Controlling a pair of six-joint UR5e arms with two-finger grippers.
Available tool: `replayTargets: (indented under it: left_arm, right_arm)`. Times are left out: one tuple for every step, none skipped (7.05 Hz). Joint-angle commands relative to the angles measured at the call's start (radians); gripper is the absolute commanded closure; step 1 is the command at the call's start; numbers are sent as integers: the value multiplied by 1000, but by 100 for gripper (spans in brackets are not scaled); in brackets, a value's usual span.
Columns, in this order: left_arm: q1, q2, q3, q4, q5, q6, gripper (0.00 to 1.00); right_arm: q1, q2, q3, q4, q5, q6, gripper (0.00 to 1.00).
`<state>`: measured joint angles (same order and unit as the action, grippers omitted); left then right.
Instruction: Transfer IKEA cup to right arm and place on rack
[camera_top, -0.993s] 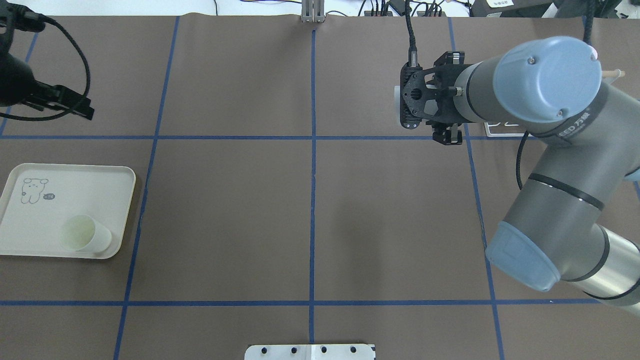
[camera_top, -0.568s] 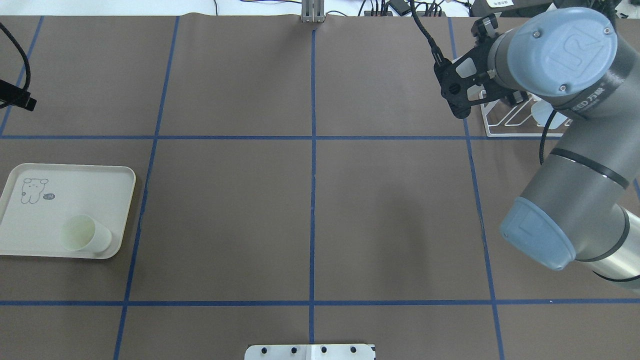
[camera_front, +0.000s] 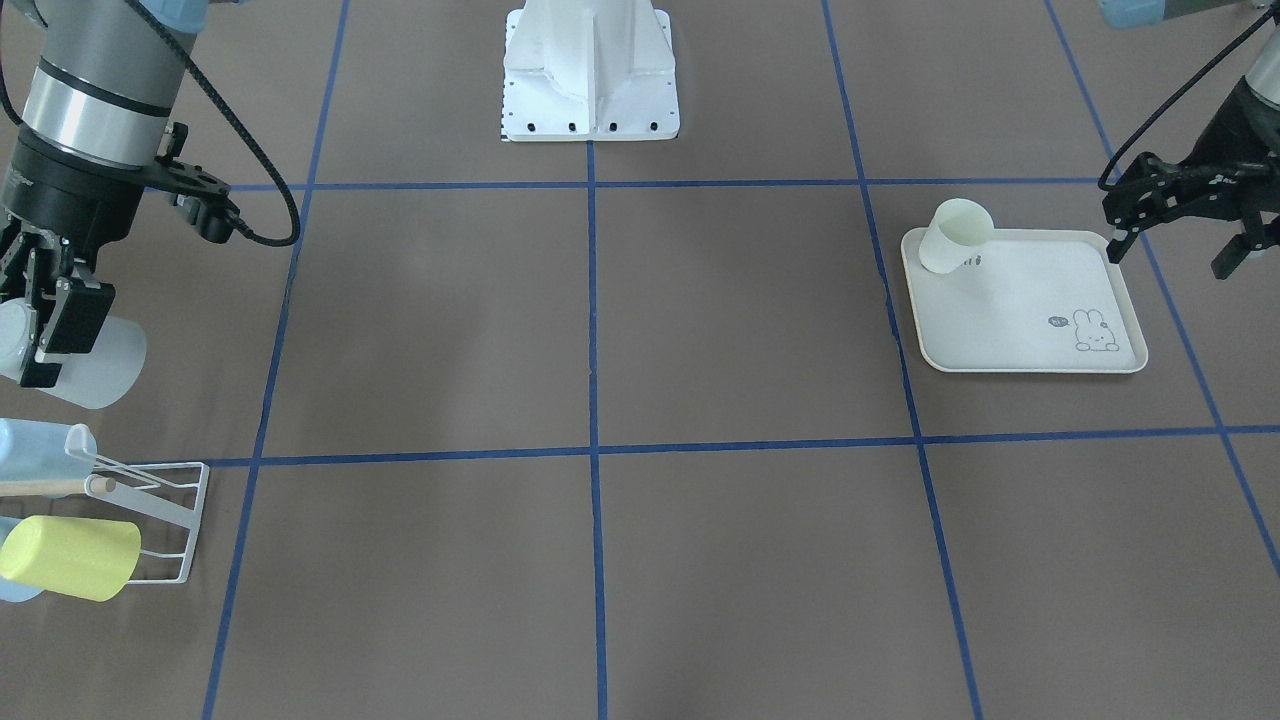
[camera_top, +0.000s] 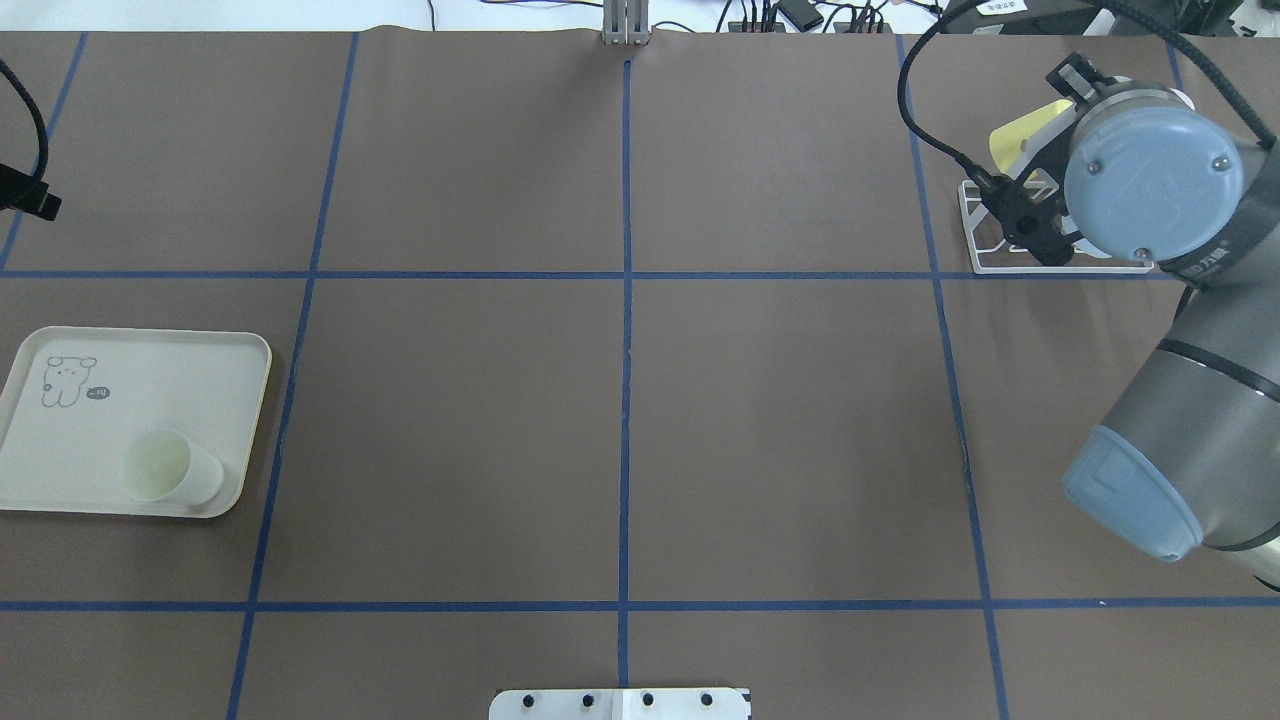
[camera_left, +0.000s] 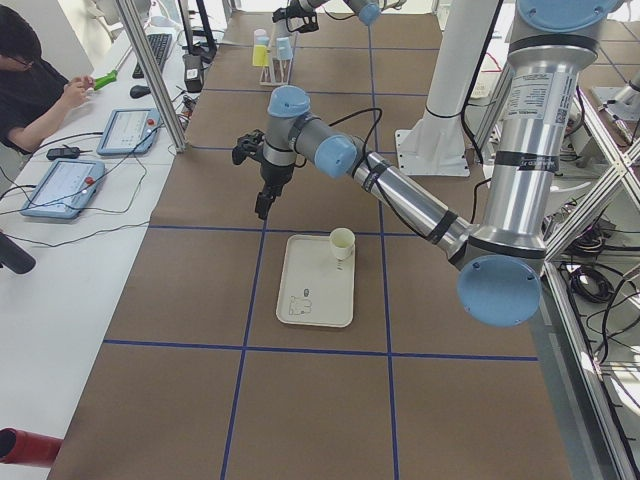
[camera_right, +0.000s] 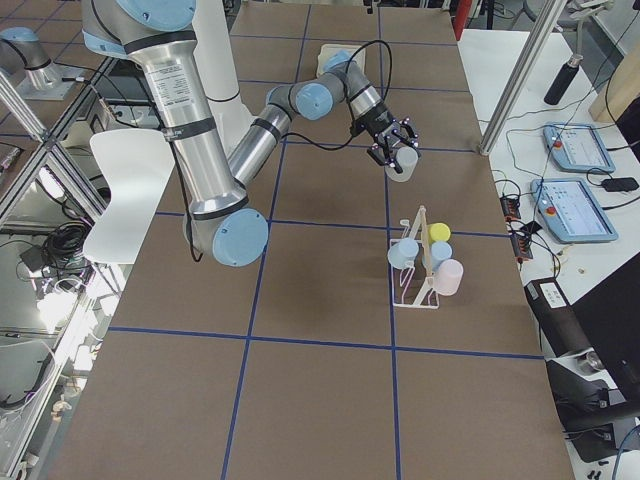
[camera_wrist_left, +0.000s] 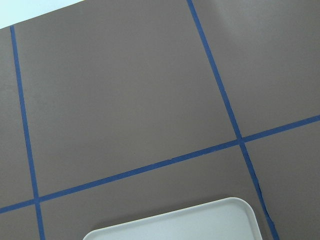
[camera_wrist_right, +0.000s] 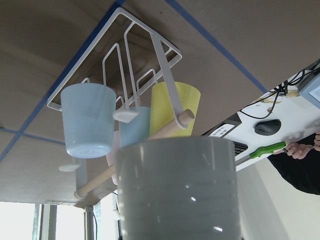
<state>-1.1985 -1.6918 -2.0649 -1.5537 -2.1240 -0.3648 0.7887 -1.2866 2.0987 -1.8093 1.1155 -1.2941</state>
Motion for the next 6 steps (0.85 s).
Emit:
replayTargets:
  left_arm:
    - [0,-2,2,0,-1,0,0]
    - [2,-2,2,0,-1,-2,0]
    - [2,-2,2,0,-1,0,0]
    - [2,-2,2,0,-1,0,0]
    - [2,-2,3,0,-1,-2,0]
    - [2,-2,3,0,-1,-2,0]
  right_arm:
    - [-2,-25,-67,80,-31,-2,79]
    - [1,-26,-134,172,-31,-5,79]
    - [3,-33,-162,218,-31,-11,78]
    - [6,-51,-161,223,-29,-13,78]
    - [14,-63,-163,229,-28,-14,77]
    - [26,-77,-164,245,-25,-20,77]
